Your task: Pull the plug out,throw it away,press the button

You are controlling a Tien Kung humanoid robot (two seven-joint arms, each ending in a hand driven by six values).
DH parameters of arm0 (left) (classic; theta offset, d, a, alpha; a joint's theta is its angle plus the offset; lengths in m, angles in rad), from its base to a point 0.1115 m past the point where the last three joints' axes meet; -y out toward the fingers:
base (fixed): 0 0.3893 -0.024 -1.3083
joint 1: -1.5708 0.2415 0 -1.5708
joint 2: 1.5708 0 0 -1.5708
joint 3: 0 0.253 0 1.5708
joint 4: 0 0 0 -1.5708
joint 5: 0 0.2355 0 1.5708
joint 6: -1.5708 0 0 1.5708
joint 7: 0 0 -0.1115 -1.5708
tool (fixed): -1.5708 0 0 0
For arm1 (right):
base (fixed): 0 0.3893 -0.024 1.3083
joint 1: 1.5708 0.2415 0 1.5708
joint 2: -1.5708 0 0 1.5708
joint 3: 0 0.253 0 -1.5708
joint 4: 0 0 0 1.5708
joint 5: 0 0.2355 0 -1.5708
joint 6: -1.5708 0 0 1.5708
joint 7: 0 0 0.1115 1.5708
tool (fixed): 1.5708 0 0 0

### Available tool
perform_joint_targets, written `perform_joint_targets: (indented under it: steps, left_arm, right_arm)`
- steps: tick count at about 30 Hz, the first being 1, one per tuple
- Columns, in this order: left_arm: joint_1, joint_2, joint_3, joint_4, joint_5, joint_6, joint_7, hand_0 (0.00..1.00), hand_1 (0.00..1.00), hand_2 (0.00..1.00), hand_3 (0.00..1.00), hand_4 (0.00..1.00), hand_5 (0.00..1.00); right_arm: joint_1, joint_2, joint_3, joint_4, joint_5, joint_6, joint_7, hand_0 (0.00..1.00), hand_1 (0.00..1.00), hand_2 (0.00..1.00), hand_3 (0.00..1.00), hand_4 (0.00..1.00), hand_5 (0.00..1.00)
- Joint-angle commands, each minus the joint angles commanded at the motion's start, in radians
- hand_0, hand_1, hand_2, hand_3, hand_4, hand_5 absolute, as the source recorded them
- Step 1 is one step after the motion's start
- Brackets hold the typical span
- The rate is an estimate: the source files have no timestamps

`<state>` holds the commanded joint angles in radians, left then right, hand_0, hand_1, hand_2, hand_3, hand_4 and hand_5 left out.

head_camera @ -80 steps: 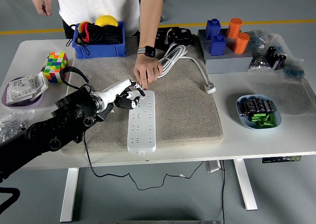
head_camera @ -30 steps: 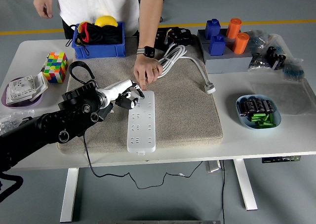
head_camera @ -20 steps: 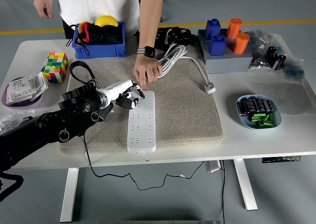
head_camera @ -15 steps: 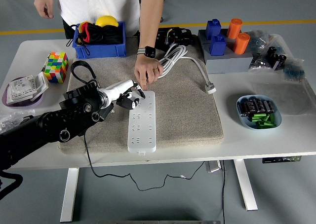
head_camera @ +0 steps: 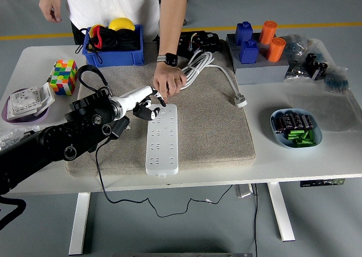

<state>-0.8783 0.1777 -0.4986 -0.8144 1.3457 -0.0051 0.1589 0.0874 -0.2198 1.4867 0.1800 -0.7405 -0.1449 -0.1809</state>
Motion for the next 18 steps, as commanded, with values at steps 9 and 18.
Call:
perform_joint_targets:
  steps: [9,18]
  left_arm:
    - [0.073,0.034,-0.224,-0.088,0.078,0.012,-0.025,0.018,0.002,0.002,0.615,0.432,0.002]
    - [0.202,0.083,-0.551,-0.161,0.172,0.012,-0.07,0.266,0.243,0.285,0.65,0.531,0.002]
  right_arm:
    - [-0.001,0.003,0.003,0.0,-0.001,0.001,0.001,0.748,0.659,0.647,0.615,0.661,0.48]
    - [-0.002,0.003,0.013,0.0,-0.006,0.002,-0.002,0.748,0.66,0.647,0.615,0.661,0.48]
